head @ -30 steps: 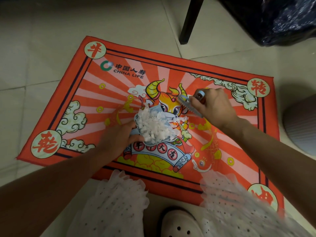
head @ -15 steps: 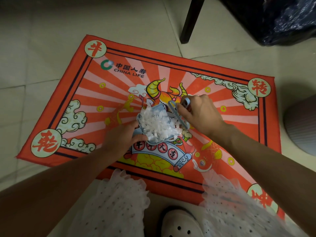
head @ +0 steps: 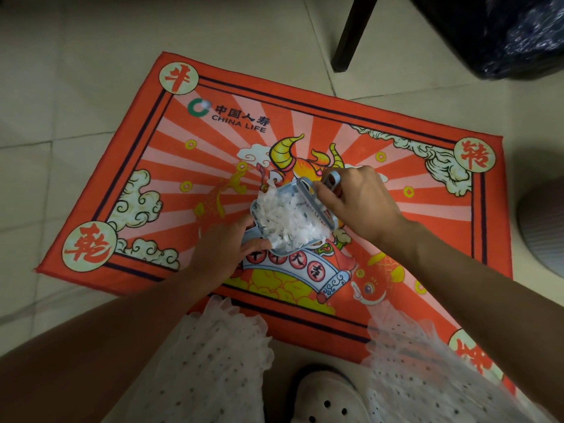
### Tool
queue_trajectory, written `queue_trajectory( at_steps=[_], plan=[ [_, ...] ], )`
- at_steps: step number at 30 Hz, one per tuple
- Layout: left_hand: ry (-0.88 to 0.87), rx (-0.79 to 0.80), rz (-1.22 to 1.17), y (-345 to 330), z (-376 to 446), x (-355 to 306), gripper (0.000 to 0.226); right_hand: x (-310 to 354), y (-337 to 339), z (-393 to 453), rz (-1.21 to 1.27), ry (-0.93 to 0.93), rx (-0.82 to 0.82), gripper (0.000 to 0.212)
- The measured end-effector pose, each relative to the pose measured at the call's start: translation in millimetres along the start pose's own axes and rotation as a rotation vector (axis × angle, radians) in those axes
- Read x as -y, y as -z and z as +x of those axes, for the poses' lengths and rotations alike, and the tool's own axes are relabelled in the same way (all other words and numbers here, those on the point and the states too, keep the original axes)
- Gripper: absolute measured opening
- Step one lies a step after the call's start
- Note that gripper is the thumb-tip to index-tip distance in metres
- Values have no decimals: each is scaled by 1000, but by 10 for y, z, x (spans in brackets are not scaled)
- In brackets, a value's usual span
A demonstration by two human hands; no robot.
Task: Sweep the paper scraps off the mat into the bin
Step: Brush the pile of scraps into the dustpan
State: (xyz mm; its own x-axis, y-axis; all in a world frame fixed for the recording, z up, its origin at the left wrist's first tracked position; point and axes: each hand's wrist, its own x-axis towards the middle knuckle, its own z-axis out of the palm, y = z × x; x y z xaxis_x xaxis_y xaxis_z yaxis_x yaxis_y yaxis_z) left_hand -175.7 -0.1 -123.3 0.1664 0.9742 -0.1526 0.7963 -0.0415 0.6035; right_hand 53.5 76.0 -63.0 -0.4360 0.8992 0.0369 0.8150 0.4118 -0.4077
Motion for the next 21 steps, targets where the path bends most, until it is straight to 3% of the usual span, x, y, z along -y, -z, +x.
queue_trajectory(
  at_steps=[16, 21],
  plan=[
    [69, 5, 5, -112, -81, 217, 47, 88, 45, 149, 30, 7, -11, 42],
    [80, 6, 12, -109, -112, 290, 65, 87, 116, 218, 24, 1, -30, 41]
  ],
)
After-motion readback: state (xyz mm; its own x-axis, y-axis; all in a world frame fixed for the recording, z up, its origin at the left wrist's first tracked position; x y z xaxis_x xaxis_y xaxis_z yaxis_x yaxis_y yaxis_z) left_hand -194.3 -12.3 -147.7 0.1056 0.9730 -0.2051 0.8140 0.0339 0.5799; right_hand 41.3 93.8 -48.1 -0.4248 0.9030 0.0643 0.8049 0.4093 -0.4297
